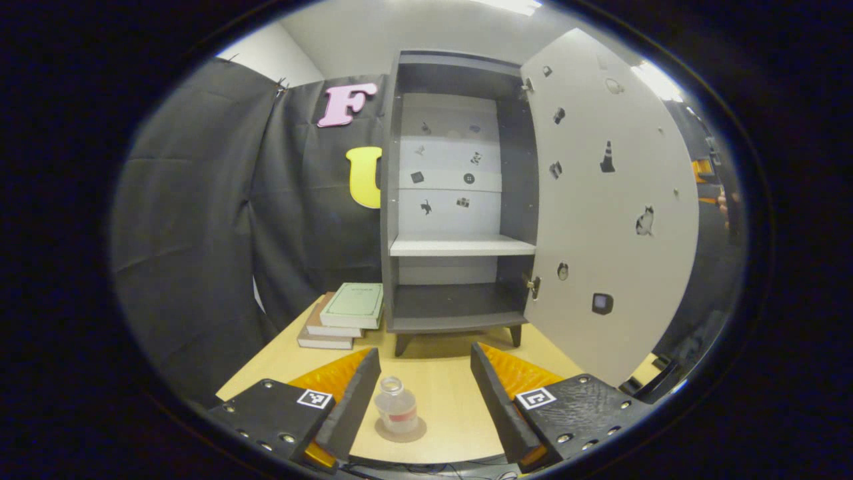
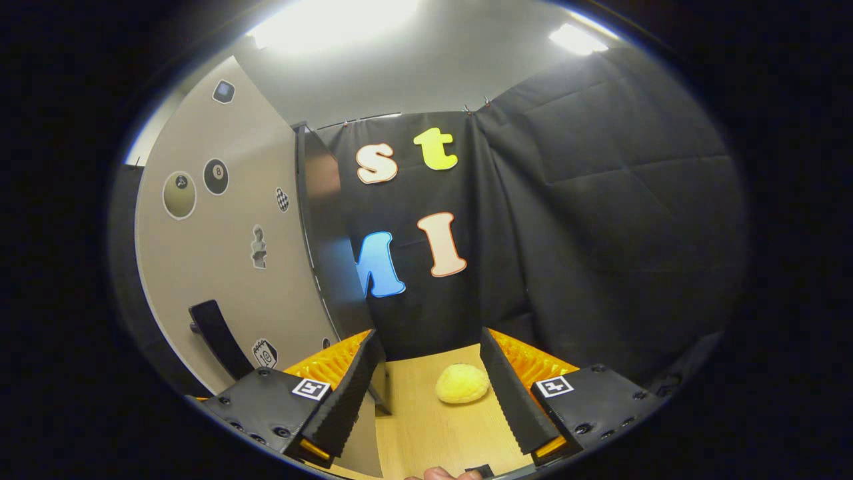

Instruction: Open the cabinet door with the right hand, grasp the bottle in the cabinet with the left hand and place it on the coaster, then close the cabinet door with the right hand.

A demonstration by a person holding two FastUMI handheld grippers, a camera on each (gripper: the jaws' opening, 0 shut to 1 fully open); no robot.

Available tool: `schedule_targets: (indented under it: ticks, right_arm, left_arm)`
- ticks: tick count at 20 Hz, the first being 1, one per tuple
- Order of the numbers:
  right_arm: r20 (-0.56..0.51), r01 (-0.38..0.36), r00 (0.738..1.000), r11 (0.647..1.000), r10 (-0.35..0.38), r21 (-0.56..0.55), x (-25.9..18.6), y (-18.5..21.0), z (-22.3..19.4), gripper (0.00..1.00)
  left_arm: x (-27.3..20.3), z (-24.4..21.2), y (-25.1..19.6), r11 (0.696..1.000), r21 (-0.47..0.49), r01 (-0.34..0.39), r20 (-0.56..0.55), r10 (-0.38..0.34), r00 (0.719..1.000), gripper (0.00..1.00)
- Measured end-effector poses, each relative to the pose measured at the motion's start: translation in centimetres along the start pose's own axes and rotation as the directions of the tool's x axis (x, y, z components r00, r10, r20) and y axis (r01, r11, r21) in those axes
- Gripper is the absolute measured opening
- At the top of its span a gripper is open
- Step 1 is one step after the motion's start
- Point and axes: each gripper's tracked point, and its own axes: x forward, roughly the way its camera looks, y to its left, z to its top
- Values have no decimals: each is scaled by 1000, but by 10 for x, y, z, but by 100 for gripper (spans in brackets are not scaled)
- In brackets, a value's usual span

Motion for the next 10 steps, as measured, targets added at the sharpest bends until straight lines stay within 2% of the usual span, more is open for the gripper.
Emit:
schedule_targets:
  ticks: [4,7,8,10]
  right_arm:
    - [3,-41,999,997,41,-59,9,7,5,96]
    - [14,-71,997,993,72,-92,7,13,8,96]
    - [18,-84,996,991,86,-103,9,18,8,96]
    - [11,-119,993,986,121,-113,10,25,8,96]
  left_arm:
    - [-14,45,-10,998,-52,-23,14,24,1000,82]
    - [-18,80,-6,995,-77,-70,42,73,996,82]
    - [-17,91,-7,993,-84,-84,50,88,995,84]
    - [-16,105,-9,990,-85,-110,47,114,992,82]
